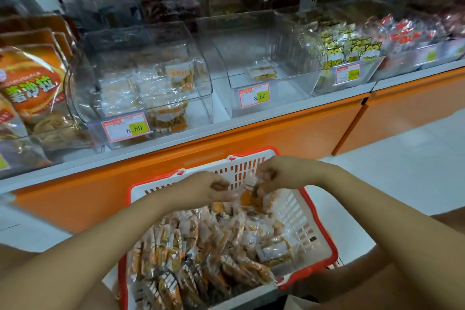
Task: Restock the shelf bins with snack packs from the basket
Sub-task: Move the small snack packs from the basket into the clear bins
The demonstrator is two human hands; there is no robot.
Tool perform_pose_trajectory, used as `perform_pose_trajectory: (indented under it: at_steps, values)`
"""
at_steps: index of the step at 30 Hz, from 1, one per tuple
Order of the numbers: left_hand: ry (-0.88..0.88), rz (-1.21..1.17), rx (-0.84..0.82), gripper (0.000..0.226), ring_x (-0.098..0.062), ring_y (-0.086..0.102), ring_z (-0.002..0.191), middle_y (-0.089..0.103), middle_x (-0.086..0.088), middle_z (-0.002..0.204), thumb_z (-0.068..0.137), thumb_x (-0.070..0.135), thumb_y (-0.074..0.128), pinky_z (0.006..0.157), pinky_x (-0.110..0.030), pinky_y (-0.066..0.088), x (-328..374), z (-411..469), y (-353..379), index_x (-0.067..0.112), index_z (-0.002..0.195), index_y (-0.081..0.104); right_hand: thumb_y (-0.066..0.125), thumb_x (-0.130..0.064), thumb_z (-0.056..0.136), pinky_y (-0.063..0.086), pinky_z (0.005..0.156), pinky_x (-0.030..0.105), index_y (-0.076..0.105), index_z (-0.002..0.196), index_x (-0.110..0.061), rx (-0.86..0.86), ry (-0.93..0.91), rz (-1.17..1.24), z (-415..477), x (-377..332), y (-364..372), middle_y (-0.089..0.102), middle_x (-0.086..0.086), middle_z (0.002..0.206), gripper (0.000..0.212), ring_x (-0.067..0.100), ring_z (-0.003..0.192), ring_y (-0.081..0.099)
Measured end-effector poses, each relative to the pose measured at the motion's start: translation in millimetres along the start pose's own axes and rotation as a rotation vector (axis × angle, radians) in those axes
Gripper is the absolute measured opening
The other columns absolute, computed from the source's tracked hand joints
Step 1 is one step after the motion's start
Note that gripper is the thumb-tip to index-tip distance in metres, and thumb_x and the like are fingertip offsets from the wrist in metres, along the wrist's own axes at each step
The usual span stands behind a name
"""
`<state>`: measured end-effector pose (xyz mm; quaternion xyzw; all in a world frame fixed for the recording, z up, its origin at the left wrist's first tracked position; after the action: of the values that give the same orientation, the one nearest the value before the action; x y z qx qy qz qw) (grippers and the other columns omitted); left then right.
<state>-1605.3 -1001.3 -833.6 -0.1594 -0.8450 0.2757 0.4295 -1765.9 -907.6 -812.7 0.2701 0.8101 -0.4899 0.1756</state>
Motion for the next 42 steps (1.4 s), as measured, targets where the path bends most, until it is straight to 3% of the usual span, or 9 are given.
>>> perform_pose_trajectory:
  at_steps: [3, 7, 11, 15, 19, 23, 28, 34, 42]
  values:
    - [0.111, -0.150, 0.175, 0.028, -0.005, 0.064, 0.091, 0.068, 0.015, 0.095, 0.083, 0.052, 0.057, 0.086, -0.028, 0.052, 28, -12, -28, 0.031, 0.098, 0.068, 0.072, -0.037, 0.081, 0.027, 0.053, 0.021, 0.063, 0.075, -0.029, 0.090, -0.105, 0.171, -5, -35, -25, 0.045, -0.013, 0.057, 0.014, 0.005, 0.053, 0.038]
    - [0.195, -0.344, 0.382, 0.042, -0.019, 0.066, 0.064, 0.068, -0.014, 0.071, 0.091, 0.040, 0.054, 0.064, -0.026, 0.055, 39, -29, -70, 0.002, 0.091, 0.072, 0.075, -0.045, 0.071, 0.039, 0.067, 0.023, 0.071, 0.087, -0.020, 0.281, -0.155, 0.443, -4, -60, -52, 0.063, -0.008, 0.068, 0.030, 0.005, 0.067, 0.057]
    - [0.219, -0.477, 0.684, 0.040, -0.010, 0.045, 0.045, 0.054, -0.009, 0.055, 0.096, 0.030, 0.052, 0.049, -0.021, 0.036, 41, -47, -106, 0.009, 0.064, 0.064, 0.072, -0.038, 0.068, 0.049, 0.062, 0.024, 0.068, 0.100, -0.014, 0.378, -0.191, 0.855, 2, -78, -68, 0.071, 0.001, 0.087, 0.039, 0.013, 0.075, 0.066]
    - [0.239, -0.725, 0.853, 0.032, 0.001, 0.052, 0.046, 0.059, 0.011, 0.050, 0.099, 0.022, 0.049, 0.051, -0.012, 0.041, 36, -54, -123, 0.008, 0.078, 0.069, 0.072, -0.019, 0.079, 0.050, 0.055, 0.019, 0.065, 0.101, -0.007, 0.386, -0.212, 0.942, 12, -109, -72, 0.074, 0.003, 0.081, 0.026, 0.017, 0.069, 0.068]
    - [0.255, -0.837, 0.872, 0.021, -0.009, 0.067, 0.066, 0.072, 0.004, 0.075, 0.098, 0.023, 0.051, 0.058, -0.020, 0.050, 29, -57, -146, 0.016, 0.103, 0.070, 0.074, -0.015, 0.080, 0.053, 0.069, 0.025, 0.070, 0.094, -0.012, 0.493, -0.260, 0.689, 18, -135, -95, 0.075, 0.002, 0.085, 0.015, 0.012, 0.076, 0.070]
    - [0.266, -0.806, 0.950, 0.021, -0.007, 0.064, 0.063, 0.069, 0.000, 0.075, 0.095, 0.025, 0.057, 0.059, -0.024, 0.055, 23, -63, -174, 0.011, 0.093, 0.073, 0.078, -0.017, 0.077, 0.043, 0.056, 0.026, 0.067, 0.071, -0.021, 0.498, -0.252, 0.473, 23, -154, -131, 0.066, -0.005, 0.062, 0.013, 0.012, 0.059, 0.058]
    - [0.245, -0.816, 1.004, 0.026, -0.005, 0.062, 0.056, 0.065, 0.002, 0.063, 0.096, 0.017, 0.054, 0.055, -0.019, 0.051, 7, -54, -201, 0.011, 0.075, 0.069, 0.082, -0.022, 0.072, 0.045, 0.050, 0.018, 0.074, 0.085, -0.006, 0.516, -0.180, 0.206, 43, -179, -170, 0.071, 0.004, 0.070, 0.021, 0.012, 0.057, 0.064]
    - [0.110, -0.087, 0.864, 0.029, -0.011, 0.059, 0.102, 0.059, 0.002, 0.124, 0.097, 0.025, 0.050, 0.079, -0.020, 0.044, -10, -32, -209, 0.022, 0.124, 0.060, 0.078, -0.031, 0.071, 0.036, 0.048, 0.027, 0.050, 0.063, -0.009, 0.663, 0.052, -0.503, 95, -208, -211, 0.052, 0.004, 0.063, 0.036, 0.019, 0.058, 0.050]
    - [-0.003, 0.366, 0.613, 0.057, -0.017, 0.020, 0.145, 0.019, -0.004, 0.159, 0.100, 0.043, 0.039, 0.113, -0.022, 0.016, -23, -17, -200, 0.014, 0.148, 0.033, 0.077, -0.030, 0.079, 0.051, 0.079, 0.033, 0.062, 0.102, -0.012, 0.213, 0.298, -0.807, 174, -203, -186, 0.055, 0.001, 0.088, 0.033, 0.024, 0.085, 0.057]
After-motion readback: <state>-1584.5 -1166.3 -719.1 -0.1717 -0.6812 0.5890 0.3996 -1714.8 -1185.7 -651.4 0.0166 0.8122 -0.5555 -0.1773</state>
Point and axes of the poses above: each hand's wrist, its own z-axis towards the middle knuckle, its own y-axis out of the palm, x = y × z, the point moved 5 cm from there along z, towards the middle knuckle
